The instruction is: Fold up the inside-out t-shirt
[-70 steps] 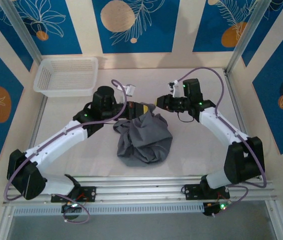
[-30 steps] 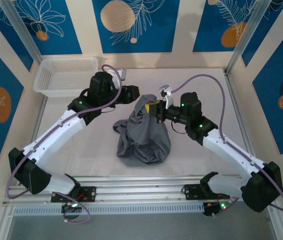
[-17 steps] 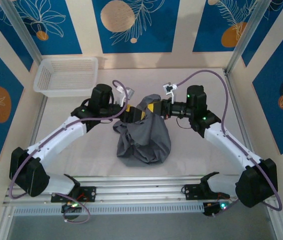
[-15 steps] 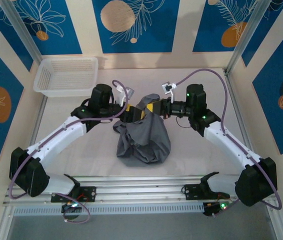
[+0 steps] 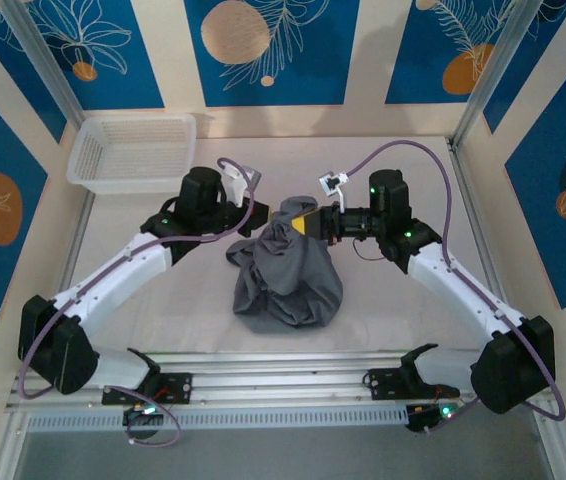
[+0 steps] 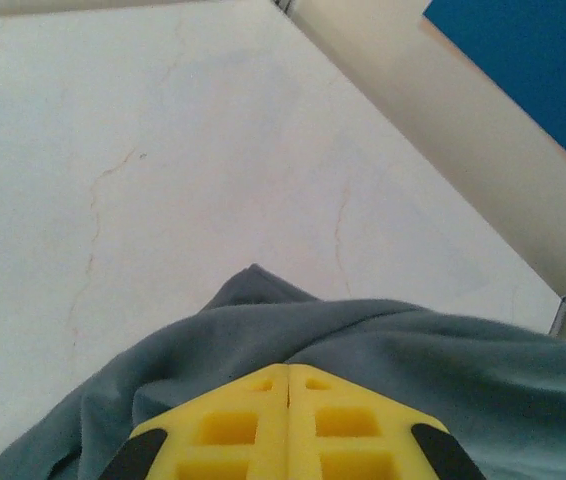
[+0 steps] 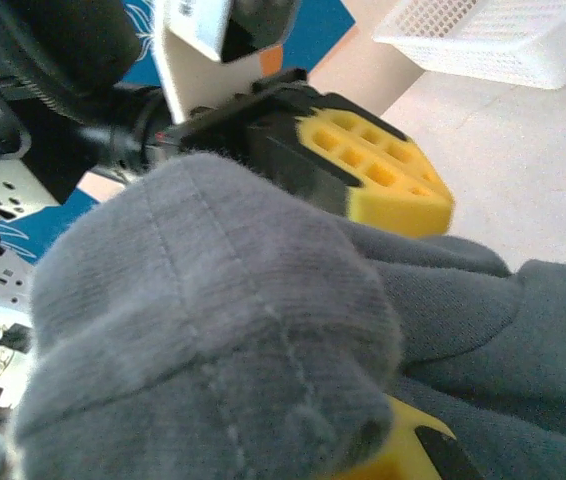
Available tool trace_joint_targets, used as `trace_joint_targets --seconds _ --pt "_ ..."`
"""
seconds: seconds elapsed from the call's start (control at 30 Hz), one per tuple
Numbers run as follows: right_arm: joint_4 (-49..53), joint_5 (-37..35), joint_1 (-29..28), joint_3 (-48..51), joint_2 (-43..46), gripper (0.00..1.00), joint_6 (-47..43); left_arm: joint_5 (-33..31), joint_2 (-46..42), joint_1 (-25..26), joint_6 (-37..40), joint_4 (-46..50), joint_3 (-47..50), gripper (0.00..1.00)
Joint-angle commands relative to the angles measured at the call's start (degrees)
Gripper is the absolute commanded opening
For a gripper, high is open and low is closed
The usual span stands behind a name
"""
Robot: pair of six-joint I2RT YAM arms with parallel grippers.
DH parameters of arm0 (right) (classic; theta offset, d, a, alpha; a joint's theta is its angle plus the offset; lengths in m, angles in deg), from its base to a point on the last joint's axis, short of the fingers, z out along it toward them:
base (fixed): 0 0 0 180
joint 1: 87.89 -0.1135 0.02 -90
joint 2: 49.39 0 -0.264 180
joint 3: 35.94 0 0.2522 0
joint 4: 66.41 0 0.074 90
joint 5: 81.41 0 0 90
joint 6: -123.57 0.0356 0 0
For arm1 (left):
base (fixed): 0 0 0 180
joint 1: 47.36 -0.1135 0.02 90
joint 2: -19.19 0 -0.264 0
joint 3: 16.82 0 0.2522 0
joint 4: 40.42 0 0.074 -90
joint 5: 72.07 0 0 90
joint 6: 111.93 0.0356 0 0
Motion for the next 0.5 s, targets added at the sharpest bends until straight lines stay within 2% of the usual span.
trace_joint_targets --seconds 0.0,0.07,0.1,0.13,0.23,0.27,0.3,0.33,0.37,0.47 --pt "3.28 -4.22 0.83 -0.3 2.21 0.11 -2.56 2.23 -4.17 -0.73 -0.44 -3.89 1.71 0.0" --pt "5.63 -8.9 0.83 0.1 2.41 0.14 -4.59 2.96 -5.72 -1.17 -1.76 -4.54 2.36 0.0" --pt "6.26 -10.49 0.98 0.67 2.57 0.05 -5.37 3.93 -6.45 -1.2 -2.48 -5.04 2.77 0.0" --pt "6.03 -10.32 1.3 1.42 2.88 0.0 -5.65 4.91 -7.2 -1.26 -2.98 -5.68 3.15 0.0" --pt "1.66 -5.97 2.22 3.7 3.87 0.0 -3.21 9.99 -7.89 -1.2 -1.91 -7.36 4.57 0.0" --pt "0.68 -5.31 2.32 4.07 4.12 0.0 -2.42 11.82 -7.64 -1.2 -0.46 -7.06 4.96 0.1" --pt "0.13 -4.91 2.32 4.07 4.17 0.0 -1.88 13.95 -6.93 -1.14 2.02 -6.24 5.19 0.32" --pt "0.11 -4.68 2.36 3.79 4.27 0.0 -1.66 15.1 -6.04 -0.82 4.82 -4.93 5.29 0.5" --pt "0.22 -4.42 2.41 3.54 4.21 0.0 -1.48 14.43 -5.35 -0.53 6.63 -3.98 5.37 0.58" --pt "0.12 -2.52 2.41 2.67 4.0 0.0 -1.2 9.06 -3.5 -0.31 9.23 -5.14 6.26 0.62"
